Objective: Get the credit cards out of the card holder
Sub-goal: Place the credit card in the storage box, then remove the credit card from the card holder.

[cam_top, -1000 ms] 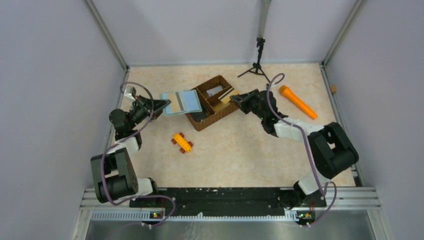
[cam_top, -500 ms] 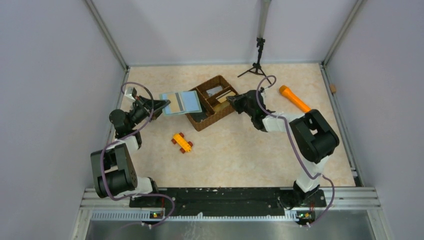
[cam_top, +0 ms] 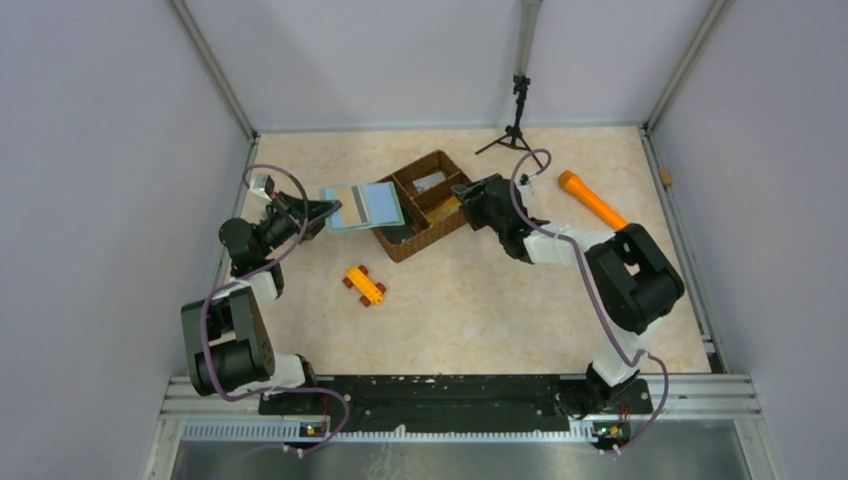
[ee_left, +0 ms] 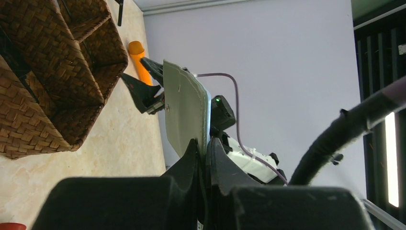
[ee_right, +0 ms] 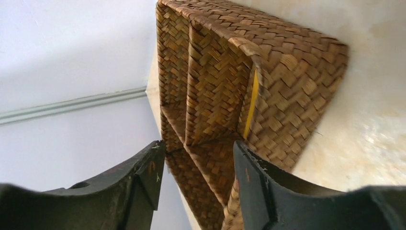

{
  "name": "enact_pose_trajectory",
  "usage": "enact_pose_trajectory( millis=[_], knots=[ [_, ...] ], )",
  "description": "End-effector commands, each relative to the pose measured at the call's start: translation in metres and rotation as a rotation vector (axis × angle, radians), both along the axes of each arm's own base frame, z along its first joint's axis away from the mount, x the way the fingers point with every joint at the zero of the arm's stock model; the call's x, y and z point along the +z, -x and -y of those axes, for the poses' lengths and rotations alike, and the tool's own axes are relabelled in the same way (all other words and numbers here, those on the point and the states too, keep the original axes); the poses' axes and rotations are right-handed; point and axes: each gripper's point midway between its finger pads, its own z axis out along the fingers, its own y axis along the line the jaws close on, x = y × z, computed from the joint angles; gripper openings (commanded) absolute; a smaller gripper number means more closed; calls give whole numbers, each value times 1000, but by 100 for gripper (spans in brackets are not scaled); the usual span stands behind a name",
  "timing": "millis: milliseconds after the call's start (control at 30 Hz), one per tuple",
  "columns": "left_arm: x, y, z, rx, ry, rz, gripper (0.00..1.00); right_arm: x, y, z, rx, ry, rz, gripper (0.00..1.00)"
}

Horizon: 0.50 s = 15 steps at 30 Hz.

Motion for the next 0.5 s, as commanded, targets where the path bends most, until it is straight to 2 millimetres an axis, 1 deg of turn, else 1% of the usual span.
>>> enact_pose_trajectory(
  millis=[0, 100, 133, 233, 267, 367, 433, 467],
  knots=[
    [5, 4, 14, -23, -66, 70, 0, 62, 16, 19, 4, 66, 161, 57],
    [2, 10, 32, -52, -125, 69, 0, 78, 31, 33, 59, 152, 239, 61],
    [-1, 11, 41, -59, -150, 65, 0, 79, 37, 38, 76, 185, 250, 64],
    [-12, 16, 65, -87, -249, 46, 0, 88, 55, 55, 130, 281, 276, 79],
    [-13, 17, 72, -92, -285, 57, 0, 90, 61, 59, 160, 311, 288, 81],
    [-21, 24, 95, -130, -350, 55, 0, 100, 88, 58, 301, 355, 359, 82],
    [-32, 30, 107, -153, -391, 33, 0, 102, 112, 48, 439, 358, 407, 82],
    [-38, 34, 115, -169, -411, 31, 0, 99, 124, 43, 496, 348, 408, 81]
  ],
)
